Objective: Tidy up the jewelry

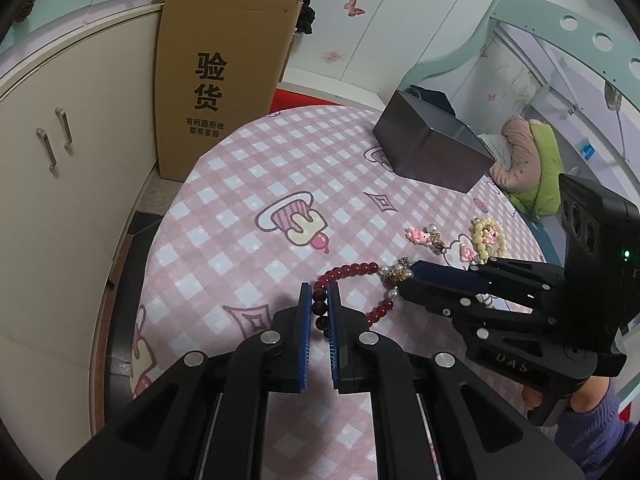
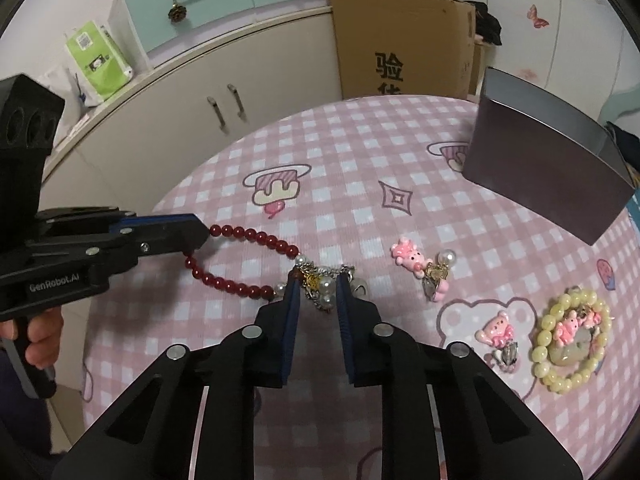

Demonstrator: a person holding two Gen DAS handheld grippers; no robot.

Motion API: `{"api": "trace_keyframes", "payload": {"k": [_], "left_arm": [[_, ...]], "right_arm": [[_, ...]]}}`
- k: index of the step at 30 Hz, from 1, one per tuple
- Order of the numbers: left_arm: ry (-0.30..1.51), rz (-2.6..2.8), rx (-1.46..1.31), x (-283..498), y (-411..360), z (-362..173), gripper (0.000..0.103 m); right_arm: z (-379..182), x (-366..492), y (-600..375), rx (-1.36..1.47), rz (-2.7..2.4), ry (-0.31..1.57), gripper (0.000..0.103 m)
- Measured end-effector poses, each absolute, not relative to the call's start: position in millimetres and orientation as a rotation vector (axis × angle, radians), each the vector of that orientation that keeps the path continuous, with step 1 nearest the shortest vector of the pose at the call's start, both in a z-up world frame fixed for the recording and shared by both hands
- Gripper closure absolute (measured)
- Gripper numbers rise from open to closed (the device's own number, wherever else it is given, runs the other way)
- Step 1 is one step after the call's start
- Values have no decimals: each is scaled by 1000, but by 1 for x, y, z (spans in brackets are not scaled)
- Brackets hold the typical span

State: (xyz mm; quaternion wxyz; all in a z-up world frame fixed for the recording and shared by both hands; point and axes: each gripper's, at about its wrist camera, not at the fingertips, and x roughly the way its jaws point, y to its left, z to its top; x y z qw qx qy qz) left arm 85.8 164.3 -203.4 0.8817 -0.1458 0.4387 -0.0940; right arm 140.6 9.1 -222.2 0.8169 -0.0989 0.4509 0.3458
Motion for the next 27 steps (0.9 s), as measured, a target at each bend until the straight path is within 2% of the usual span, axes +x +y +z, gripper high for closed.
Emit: {"api": "trace_keyframes", "payload": {"k": [8,24,25,27], "left_arm": [[918,-175,-315,89,168,-207,97],[907,-287,-304,89,132,-201,96],[901,-302,-306,89,128,-199,92],[876,-340,-324,87,119,-193,55]], "right_arm": [[-215,139,-1,-249,702,944,95],[-115,115,-73,-119,671,748,95],[-109,113,-74,-115,673,734,95],[-96,109,-78,-108,680,709,95]]}}
